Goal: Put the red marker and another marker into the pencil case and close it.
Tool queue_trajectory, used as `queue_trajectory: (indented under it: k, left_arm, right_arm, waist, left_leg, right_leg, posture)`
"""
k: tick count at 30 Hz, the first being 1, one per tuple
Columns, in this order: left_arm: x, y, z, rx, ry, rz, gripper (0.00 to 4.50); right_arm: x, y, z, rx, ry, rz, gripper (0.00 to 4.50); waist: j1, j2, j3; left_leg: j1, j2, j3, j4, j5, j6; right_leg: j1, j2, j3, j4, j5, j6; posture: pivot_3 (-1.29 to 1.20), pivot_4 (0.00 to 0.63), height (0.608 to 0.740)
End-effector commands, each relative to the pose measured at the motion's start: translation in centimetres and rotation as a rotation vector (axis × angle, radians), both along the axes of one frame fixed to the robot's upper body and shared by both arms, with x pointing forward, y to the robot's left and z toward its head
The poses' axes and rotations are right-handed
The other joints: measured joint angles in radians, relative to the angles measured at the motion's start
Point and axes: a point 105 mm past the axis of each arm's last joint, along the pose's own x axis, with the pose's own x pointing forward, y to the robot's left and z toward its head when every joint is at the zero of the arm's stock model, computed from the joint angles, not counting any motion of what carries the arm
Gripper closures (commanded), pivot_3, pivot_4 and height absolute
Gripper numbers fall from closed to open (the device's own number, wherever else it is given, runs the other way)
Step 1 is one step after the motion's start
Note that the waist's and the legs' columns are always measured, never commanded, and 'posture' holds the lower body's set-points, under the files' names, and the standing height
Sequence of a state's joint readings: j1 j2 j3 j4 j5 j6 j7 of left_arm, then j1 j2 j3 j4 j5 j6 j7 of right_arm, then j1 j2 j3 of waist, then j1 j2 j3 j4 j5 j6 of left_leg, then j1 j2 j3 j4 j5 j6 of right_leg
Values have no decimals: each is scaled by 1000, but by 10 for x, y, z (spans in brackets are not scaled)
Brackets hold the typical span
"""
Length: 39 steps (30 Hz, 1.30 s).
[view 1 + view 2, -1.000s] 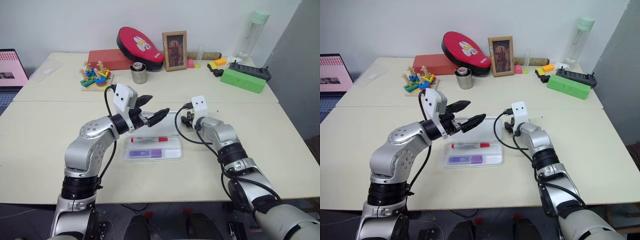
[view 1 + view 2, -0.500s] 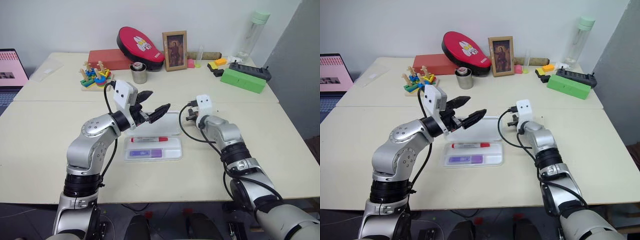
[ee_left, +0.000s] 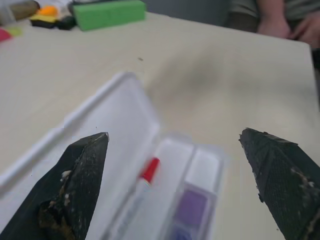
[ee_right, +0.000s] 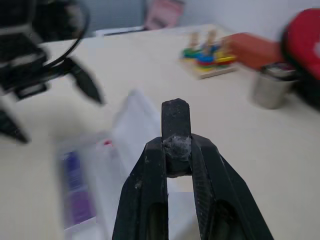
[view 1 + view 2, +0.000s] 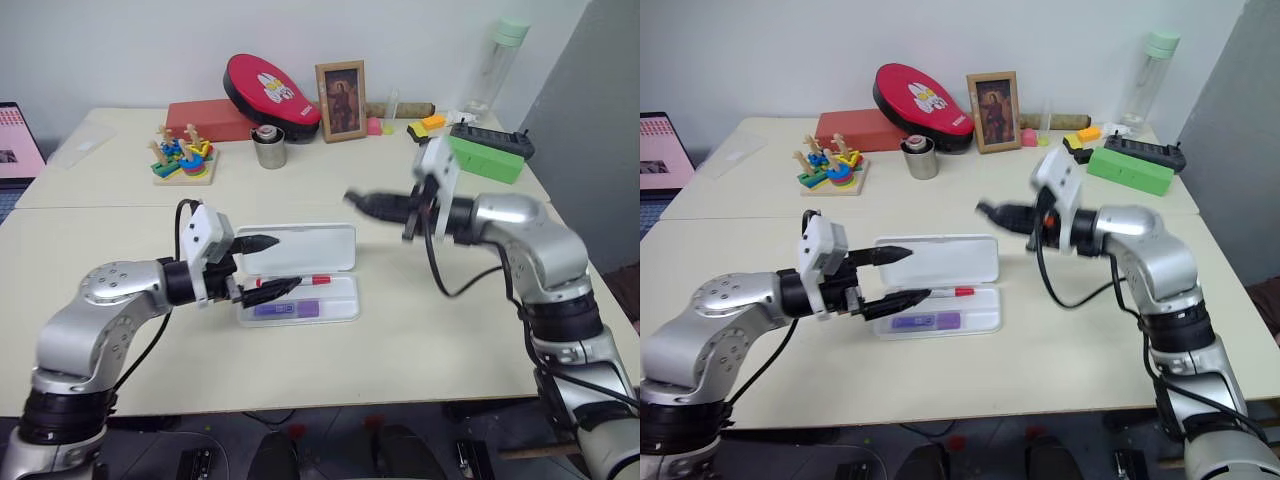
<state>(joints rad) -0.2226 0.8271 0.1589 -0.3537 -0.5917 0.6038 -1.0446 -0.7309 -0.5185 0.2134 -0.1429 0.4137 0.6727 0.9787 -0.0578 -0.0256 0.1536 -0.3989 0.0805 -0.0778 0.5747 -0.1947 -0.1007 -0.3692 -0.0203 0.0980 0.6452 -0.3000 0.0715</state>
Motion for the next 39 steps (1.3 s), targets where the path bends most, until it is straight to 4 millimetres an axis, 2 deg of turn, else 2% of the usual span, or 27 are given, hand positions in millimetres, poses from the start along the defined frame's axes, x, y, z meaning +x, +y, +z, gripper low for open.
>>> queue_trajectory:
  k: [1, 3, 5, 11, 19, 21, 27, 32, 35, 39]
  left_arm:
    - [-16, 10, 0, 72, 1, -66, 0]
    - [-22, 17, -7, 118, 34, -75, 0]
    - [-23, 21, -9, 137, 41, -70, 0]
    - [-21, 23, -10, 126, 28, -47, 0]
    - [-21, 21, -11, 118, 26, -36, 0]
    - [-21, 21, -11, 117, 26, -33, 0]
    - [-18, 21, -11, 118, 23, -25, 0]
    - [-17, 21, -10, 115, 20, -20, 0]
    - [-13, 22, -8, 92, 16, 7, 0]
    - [-7, 24, -2, 20, 13, 74, 0]
  right_arm:
    - [-18, 10, -25, -145, 18, 118, 4190]
    - [-13, 11, -51, -242, 41, 105, 4190]
    - [-8, 13, -64, -284, 46, 93, 4190]
    - [1, 18, -83, -330, 62, 82, 4190]
    - [-1, 17, -91, -356, 75, 103, 4190]
    - [-3, 17, -92, -358, 78, 112, 3481]
    - [-6, 18, -91, -355, 78, 131, 2053]
    - [-4, 19, -80, -322, 57, 126, 843]
    - [-2, 20, -65, -277, 34, 126, 73]
    - [3, 19, -37, -206, 0, 127, 21]
  waist:
    - [0, 0, 1]
    - [0, -1, 0]
    - [3, -2, 0]
    - [10, -2, -1]
    - [9, -2, -1]
    - [9, -2, 0]
    - [9, -2, -1]
    - [9, -2, -1]
    - [10, -2, -1]
    - [9, -2, 0]
  left_leg:
    - [0, 0, 0, 0, 0, 0]
    - [0, 0, 0, 1, 0, 0]
    - [1, 1, 0, 1, 1, 0]
    - [-1, 0, 1, 2, 1, 0]
    - [-1, 0, 1, 0, 1, 1]
    - [-1, 1, 1, 0, 1, 1]
    - [-1, 1, 1, 0, 1, 1]
    - [-1, 1, 1, 0, 1, 1]
    - [-1, 1, 1, 0, 1, 1]
    - [-1, 1, 1, 1, 1, 1]
  right_leg:
    - [0, 0, 0, 0, -1, 2]
    - [-1, 0, 0, 0, -1, 3]
    - [-3, 0, 0, 0, -2, 1]
    - [-3, 0, 1, 1, 1, 2]
    - [-3, 0, 0, 1, 1, 0]
    - [-3, 0, 0, 1, 1, 0]
    - [-3, 0, 0, 1, 1, 0]
    - [-3, 0, 0, 1, 1, 0]
    - [-3, 0, 0, 1, 1, 0]
    - [-2, 0, 0, 1, 1, 0]
  posture:
    - [0, 150, 740]
    - [0, 150, 740]
    - [0, 150, 740]
    - [0, 150, 740]
    - [0, 150, 740]
    - [0, 150, 740]
    - [0, 150, 740]
    - [0, 150, 740]
    - [0, 150, 740]
    - [0, 150, 740]
